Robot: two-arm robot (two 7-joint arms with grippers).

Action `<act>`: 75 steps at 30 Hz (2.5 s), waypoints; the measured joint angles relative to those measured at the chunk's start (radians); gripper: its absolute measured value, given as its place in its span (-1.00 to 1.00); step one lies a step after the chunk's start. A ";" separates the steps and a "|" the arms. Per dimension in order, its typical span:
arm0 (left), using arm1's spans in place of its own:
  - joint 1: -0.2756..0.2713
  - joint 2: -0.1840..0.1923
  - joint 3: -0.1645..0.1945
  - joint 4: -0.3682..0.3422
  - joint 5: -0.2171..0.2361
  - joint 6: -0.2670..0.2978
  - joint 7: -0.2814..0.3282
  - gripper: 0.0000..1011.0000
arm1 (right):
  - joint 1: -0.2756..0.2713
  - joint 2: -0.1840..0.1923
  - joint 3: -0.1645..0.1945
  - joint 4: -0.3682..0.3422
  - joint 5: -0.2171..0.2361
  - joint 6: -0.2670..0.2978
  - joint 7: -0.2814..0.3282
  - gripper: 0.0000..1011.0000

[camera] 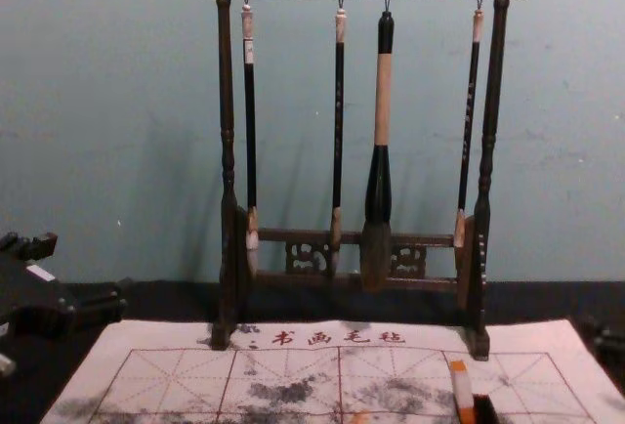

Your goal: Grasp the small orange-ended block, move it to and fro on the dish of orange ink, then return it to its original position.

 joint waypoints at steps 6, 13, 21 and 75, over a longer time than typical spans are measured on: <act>0.000 0.000 0.000 0.000 0.000 0.000 0.000 0.98 | -0.073 0.015 -0.005 -0.089 -0.003 0.007 0.024 0.98; 0.000 0.000 0.000 0.000 0.000 0.000 0.000 0.98 | -0.117 0.010 -0.026 -0.147 -0.012 0.021 0.061 0.98; 0.000 0.000 0.000 0.000 0.000 0.000 0.000 0.98 | -0.099 -0.054 -0.054 -0.155 -0.034 0.073 0.078 0.98; 0.000 0.000 0.000 0.000 0.000 0.000 0.000 0.98 | 0.006 -0.228 -0.099 -0.036 -0.202 0.195 0.031 0.86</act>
